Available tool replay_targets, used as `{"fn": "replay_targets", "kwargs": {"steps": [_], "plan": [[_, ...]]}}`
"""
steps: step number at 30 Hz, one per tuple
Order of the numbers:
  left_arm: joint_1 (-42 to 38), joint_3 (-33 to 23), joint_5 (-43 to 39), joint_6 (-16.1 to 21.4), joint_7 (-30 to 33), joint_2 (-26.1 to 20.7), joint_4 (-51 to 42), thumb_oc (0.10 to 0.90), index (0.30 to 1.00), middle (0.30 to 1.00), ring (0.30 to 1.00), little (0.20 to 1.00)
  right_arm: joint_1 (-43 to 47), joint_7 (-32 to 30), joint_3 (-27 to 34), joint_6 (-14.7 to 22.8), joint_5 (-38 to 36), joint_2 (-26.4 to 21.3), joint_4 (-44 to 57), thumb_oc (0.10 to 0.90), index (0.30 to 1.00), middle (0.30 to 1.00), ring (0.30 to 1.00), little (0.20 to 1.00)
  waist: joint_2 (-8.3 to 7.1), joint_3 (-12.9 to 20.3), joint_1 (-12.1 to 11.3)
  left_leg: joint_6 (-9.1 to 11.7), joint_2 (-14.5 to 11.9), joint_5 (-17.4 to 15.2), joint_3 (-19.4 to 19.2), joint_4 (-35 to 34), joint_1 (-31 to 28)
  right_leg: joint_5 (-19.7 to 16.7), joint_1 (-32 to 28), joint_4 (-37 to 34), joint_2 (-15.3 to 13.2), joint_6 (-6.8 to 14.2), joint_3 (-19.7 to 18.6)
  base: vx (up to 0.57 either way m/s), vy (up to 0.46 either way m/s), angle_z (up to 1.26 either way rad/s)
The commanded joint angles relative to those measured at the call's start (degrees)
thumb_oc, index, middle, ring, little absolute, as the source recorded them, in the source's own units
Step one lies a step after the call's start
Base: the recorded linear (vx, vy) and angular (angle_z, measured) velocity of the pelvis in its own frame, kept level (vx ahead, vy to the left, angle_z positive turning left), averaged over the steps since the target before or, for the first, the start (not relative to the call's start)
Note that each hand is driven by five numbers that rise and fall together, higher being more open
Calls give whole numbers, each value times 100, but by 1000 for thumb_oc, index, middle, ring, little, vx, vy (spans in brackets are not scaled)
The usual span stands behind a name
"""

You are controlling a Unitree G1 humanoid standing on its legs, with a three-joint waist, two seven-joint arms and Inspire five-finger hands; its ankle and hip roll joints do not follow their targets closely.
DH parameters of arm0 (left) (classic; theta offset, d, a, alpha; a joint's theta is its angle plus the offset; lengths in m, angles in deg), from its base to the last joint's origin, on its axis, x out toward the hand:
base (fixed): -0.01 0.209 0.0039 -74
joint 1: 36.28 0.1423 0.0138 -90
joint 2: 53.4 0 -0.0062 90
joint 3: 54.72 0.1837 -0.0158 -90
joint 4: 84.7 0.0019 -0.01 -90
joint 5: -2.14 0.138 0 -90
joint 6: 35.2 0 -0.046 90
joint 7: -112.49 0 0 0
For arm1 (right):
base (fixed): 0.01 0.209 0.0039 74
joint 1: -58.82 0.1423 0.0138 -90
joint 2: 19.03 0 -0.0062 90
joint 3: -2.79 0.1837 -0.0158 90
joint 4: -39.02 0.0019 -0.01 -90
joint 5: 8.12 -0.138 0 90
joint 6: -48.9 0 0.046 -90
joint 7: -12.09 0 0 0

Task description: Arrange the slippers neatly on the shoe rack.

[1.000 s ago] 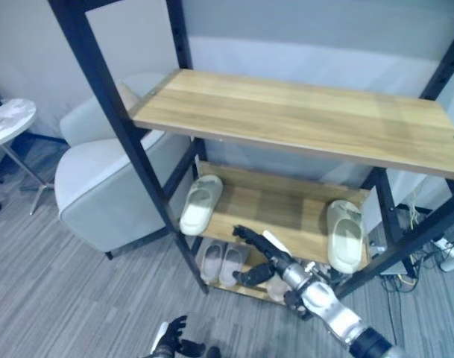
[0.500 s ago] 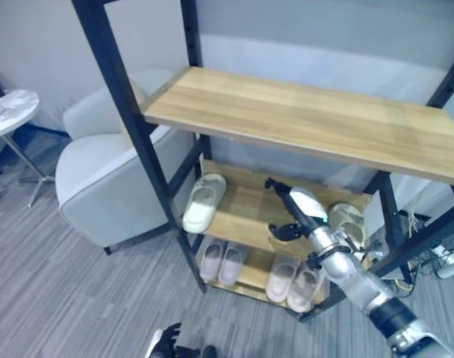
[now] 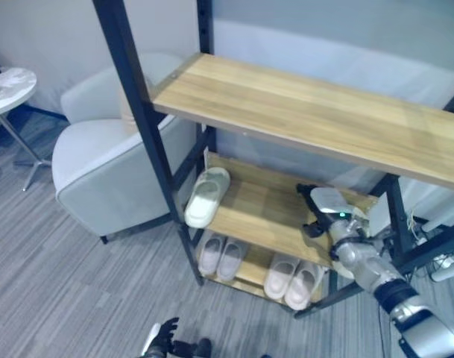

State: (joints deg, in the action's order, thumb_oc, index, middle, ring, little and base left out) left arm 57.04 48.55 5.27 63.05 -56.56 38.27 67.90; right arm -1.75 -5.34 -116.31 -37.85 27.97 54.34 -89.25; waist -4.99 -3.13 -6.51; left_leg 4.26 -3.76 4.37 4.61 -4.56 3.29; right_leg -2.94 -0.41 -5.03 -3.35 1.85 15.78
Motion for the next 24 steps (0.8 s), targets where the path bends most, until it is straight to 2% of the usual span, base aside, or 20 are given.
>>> {"fn": "replay_targets", "kwargs": {"steps": [1,15,24], "plan": [[-145,482,183,135,25,231,424,800,900,900,900,900,997,-466,13,-53,147,-546,-21,800,900,900,900,900,-8,82,-122,-4,35,-604,-389,-44,-181,307,-245,3,-365,585,-95,-6,28,-6],[-163,510,209,146,-79,238,487,800,900,900,900,900,1002,-354,-108,-99,344,-1415,-415,800,900,900,900,900,-58,66,-8,1,77,-594,-362,-44,-38,262,-98,3,-428,625,-91,-1,2,0],[-191,532,199,141,-129,253,464,800,900,900,900,900,958,-233,62,-81,253,-1767,-99,800,900,900,900,900,-90,66,78,7,76,-597,-364,-44,-4,250,-36,3,-429,629,-93,0,0,0]]}}
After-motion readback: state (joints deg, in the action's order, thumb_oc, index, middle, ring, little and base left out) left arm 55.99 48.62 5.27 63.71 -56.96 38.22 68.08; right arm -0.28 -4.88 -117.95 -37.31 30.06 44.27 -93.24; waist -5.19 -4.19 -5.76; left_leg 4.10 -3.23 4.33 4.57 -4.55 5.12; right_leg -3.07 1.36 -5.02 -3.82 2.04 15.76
